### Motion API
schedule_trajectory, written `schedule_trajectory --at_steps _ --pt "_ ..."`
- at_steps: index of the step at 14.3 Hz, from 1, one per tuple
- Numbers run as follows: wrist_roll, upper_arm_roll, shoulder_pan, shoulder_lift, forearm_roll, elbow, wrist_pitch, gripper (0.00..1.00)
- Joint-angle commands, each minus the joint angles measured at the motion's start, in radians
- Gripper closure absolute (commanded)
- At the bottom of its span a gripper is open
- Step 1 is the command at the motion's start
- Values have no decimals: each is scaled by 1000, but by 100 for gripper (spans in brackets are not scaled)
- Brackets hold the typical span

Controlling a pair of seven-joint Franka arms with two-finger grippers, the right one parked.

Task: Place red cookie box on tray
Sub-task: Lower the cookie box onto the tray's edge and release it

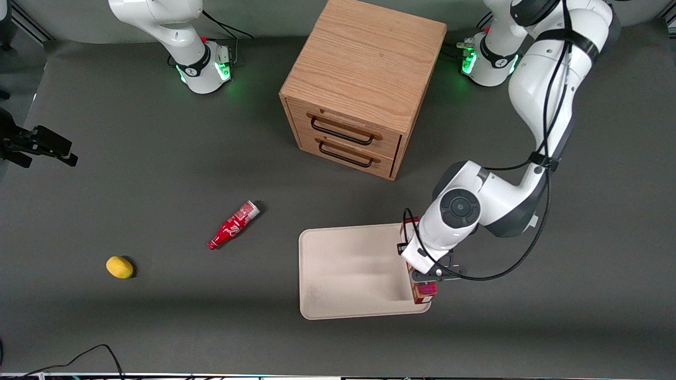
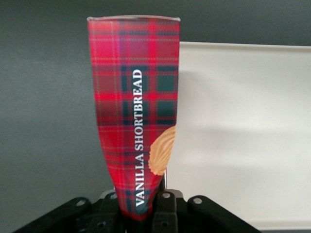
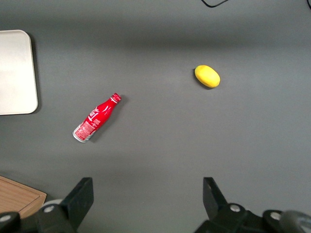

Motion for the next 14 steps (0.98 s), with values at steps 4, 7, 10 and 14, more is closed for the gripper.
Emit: schedule_trajectory --at_steps 4,7,10,14 --pt "-31 9 -6 14 35 2 18 100" --pt "-33 11 -6 14 36 -14 26 100" --pt "-38 11 -6 13 49 -53 72 100" --pt "-36 11 -4 14 59 -61 73 58"
